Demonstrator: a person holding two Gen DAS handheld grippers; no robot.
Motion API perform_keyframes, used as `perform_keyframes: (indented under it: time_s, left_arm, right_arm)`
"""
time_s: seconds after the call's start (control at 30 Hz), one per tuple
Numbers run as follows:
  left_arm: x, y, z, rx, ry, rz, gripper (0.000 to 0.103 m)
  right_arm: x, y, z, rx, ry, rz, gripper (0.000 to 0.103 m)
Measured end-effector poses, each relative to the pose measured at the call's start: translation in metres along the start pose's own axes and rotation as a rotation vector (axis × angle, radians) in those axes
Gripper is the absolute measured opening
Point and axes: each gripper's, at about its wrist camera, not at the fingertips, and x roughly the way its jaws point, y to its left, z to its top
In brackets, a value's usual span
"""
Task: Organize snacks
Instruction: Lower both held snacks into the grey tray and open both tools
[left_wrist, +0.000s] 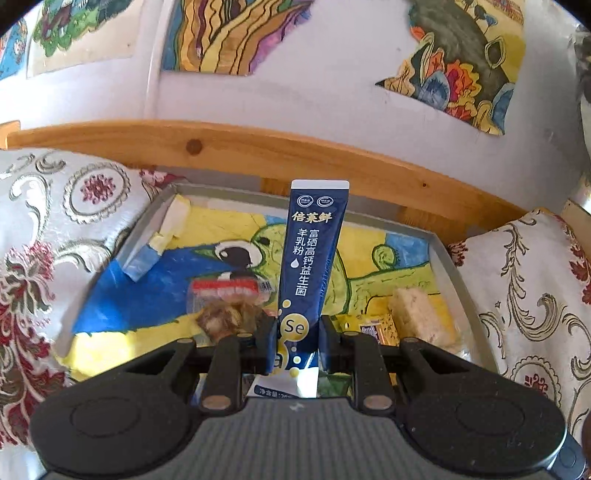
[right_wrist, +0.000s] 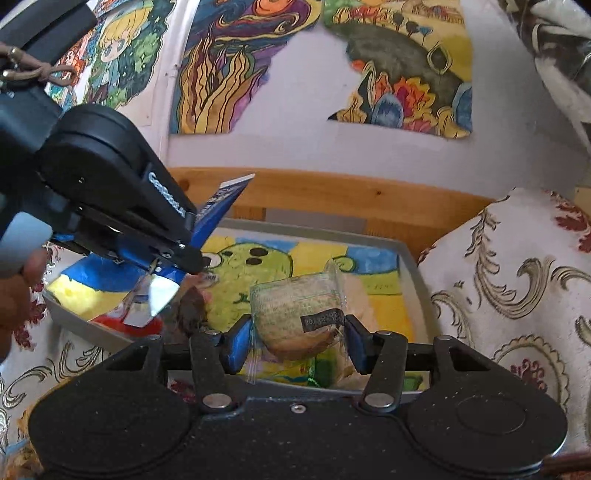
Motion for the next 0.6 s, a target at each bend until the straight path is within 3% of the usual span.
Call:
perform_keyframes:
  time_s: [0.47, 0.57, 0.6]
  left_arm:
    - [0.011, 0.001, -0.009, -0.004, 0.037, 0.007, 0.027]
    - [0.011, 0.001, -0.01, 0.006, 0.036, 0.006, 0.041]
    - [0.01, 0.001, -0.01, 0.005, 0.036, 0.007, 0.05]
  right_arm:
    - [0.004, -0.001, -0.002, 0.003, 0.029, -0.004, 0.066]
    - [0.004, -0.001, -0.002, 0.003, 0.025, -0.007, 0.069]
    - [0.004, -0.001, -0.001, 0.001, 0.025, -0.01, 0.071]
